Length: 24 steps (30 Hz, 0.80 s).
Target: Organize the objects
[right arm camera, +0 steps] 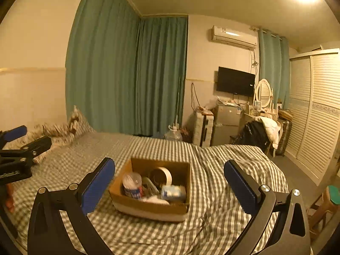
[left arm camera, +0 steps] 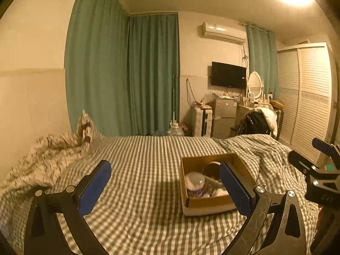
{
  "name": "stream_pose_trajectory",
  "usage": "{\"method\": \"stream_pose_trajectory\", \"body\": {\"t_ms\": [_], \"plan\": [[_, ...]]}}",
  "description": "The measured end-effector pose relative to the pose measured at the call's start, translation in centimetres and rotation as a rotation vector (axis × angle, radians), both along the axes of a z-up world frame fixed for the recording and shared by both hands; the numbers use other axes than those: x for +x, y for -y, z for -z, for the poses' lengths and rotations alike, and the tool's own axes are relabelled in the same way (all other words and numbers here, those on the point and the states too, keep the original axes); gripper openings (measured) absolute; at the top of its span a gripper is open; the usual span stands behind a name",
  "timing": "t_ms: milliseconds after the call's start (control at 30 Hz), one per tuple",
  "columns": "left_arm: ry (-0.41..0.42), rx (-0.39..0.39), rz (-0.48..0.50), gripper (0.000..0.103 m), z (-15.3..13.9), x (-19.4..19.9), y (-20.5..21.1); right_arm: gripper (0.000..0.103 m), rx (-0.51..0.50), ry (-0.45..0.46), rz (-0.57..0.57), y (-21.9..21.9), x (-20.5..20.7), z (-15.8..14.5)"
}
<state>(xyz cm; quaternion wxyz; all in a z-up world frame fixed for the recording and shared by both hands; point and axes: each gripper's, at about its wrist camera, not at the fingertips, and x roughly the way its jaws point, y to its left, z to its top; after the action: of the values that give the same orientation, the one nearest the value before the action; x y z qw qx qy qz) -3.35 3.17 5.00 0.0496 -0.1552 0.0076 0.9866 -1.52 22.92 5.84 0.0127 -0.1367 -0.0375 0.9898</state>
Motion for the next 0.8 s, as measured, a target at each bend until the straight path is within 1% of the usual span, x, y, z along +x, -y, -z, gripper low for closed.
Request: {"method": "stream_pose_trajectory", "body": {"t_ms": [100,200,333,800], "plan": [[0.029,-0.010,-0.002,0.103,1.0,-0.2,-0.2,0.103,-0.013,-0.002,-0.012,0.1,-0.5,0.8],[0.034,-0.027,-0.013,0.103,1.4,-0.1,-0.2,0.103,-0.026,0.008,-0.008,0.0,-1.2,1.3],[0.043,-0.026,-0.015,0.103,1.8,-0.1,-0.2,0.103,-0.038,0.021,-0.007,-0.2,-1.5,1.6],[0.059,-0.047,-0.013,0.103,1.5,-0.3,-0.7,0.103,-0.064,0.038,0.009,-0.9,-1.5,1.3]]}}
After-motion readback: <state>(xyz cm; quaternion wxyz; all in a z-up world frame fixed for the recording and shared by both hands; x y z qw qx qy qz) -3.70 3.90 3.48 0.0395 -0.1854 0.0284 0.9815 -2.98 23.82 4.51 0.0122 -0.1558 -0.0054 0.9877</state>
